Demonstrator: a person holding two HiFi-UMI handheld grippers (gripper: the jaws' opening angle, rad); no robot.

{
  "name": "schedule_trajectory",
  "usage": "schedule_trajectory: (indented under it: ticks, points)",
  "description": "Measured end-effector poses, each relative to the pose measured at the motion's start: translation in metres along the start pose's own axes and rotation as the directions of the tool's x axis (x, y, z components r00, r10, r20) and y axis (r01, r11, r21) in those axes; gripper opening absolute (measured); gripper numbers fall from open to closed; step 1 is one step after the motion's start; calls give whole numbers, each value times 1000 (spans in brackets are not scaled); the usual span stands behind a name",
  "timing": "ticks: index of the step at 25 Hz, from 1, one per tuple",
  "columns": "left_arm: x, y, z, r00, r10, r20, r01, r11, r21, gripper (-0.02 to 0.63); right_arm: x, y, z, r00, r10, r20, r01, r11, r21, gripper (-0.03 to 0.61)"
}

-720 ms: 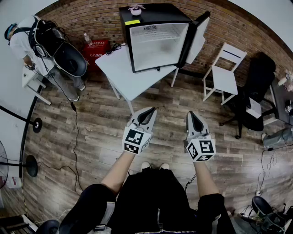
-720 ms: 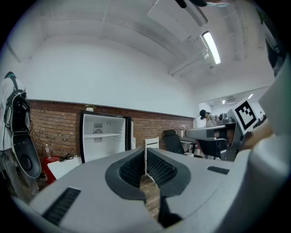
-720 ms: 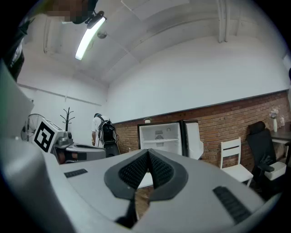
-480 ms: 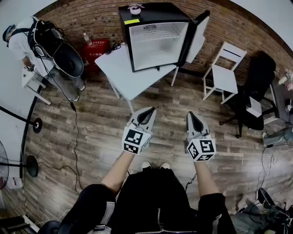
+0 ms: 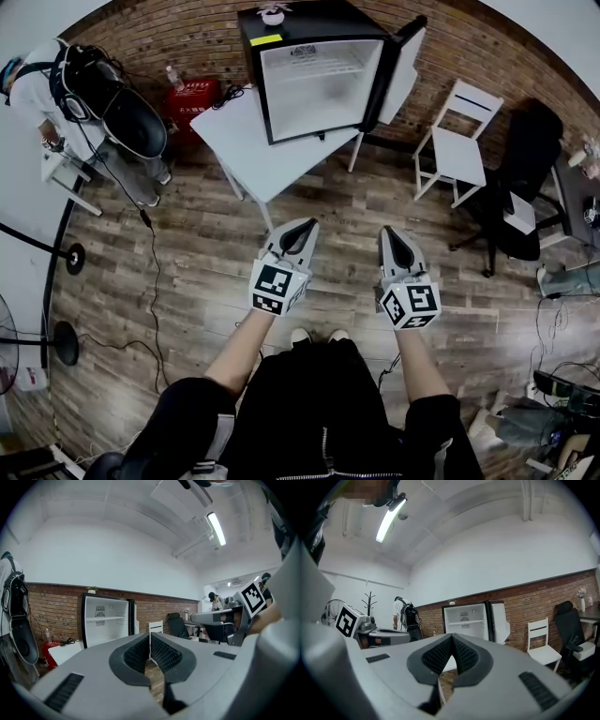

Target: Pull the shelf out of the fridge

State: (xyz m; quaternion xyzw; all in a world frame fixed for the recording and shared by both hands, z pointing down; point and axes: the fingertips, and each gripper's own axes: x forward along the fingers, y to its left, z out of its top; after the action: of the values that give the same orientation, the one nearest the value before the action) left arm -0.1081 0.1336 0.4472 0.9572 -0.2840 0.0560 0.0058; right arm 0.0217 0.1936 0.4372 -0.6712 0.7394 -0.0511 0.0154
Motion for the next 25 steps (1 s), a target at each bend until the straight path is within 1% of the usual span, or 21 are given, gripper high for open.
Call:
schedule_trajectory:
  ticks: [7,12,19,25]
  points:
    - [5,-5,-9,999,-27,-18,27,1000,-5,25,0,1,-8,1000,-12,-15,12,1000,18,5]
    - [17,-3,-8,999,-32,-13,32,999,-7,25,5,-7,-9,1000,-15,-15,15,1000,21,5]
    - [59,12,-9,999,-21,-27,20,1000,-17,25,43,-36,-8,1000,4,-21,-3,1000,30,5]
    - [109,34,0,999,14,-41,-15,1000,-21,25,92,-70,5,999,44,-13,-43,999,32,5]
